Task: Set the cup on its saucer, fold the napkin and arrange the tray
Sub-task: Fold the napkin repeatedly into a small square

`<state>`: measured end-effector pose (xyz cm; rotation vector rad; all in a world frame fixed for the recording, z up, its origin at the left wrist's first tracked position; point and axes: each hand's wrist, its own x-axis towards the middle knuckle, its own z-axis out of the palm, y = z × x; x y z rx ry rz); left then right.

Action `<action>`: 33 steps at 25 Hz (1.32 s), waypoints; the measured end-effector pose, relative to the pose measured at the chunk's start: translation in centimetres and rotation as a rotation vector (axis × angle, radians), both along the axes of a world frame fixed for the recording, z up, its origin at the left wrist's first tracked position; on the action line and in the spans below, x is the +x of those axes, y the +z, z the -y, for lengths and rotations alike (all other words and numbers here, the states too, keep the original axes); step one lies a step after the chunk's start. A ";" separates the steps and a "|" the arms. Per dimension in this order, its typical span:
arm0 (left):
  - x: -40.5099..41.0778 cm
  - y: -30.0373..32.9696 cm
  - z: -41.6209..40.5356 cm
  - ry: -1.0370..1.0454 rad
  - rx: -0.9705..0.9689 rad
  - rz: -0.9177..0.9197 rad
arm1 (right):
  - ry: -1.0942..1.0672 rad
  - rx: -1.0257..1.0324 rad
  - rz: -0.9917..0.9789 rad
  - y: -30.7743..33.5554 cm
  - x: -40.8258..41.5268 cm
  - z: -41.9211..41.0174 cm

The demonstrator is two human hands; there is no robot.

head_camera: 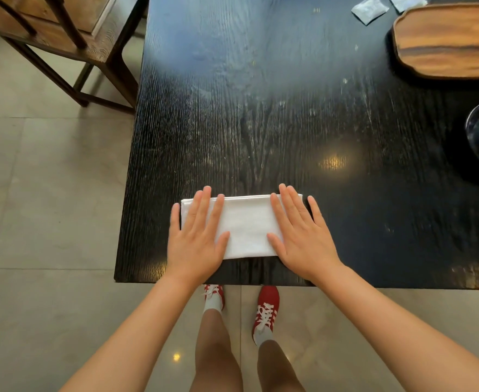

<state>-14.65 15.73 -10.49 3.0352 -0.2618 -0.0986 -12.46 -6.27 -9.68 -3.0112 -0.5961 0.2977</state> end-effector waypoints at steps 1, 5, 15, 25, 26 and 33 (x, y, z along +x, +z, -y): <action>-0.3 0.1 -0.6 0.020 0.017 -0.002 | -0.002 -0.008 -0.002 0.1 -0.1 0.1; -0.7 0.1 -1.8 0.011 0.001 -0.037 | -0.001 -0.018 0.002 0.0 0.0 0.0; 5.2 0.7 -1.2 -0.190 0.028 -0.036 | -0.127 -0.031 -0.020 0.8 -6.2 1.1; 8.5 0.3 7.2 -0.455 -0.052 -0.005 | 0.370 0.102 0.184 0.7 -9.7 4.0; 8.8 0.2 7.6 -0.493 -0.043 0.001 | 0.406 0.144 0.218 0.5 -9.1 4.4; 9.4 0.2 7.6 -0.522 -0.032 0.001 | 0.523 0.308 0.335 0.7 -6.7 5.1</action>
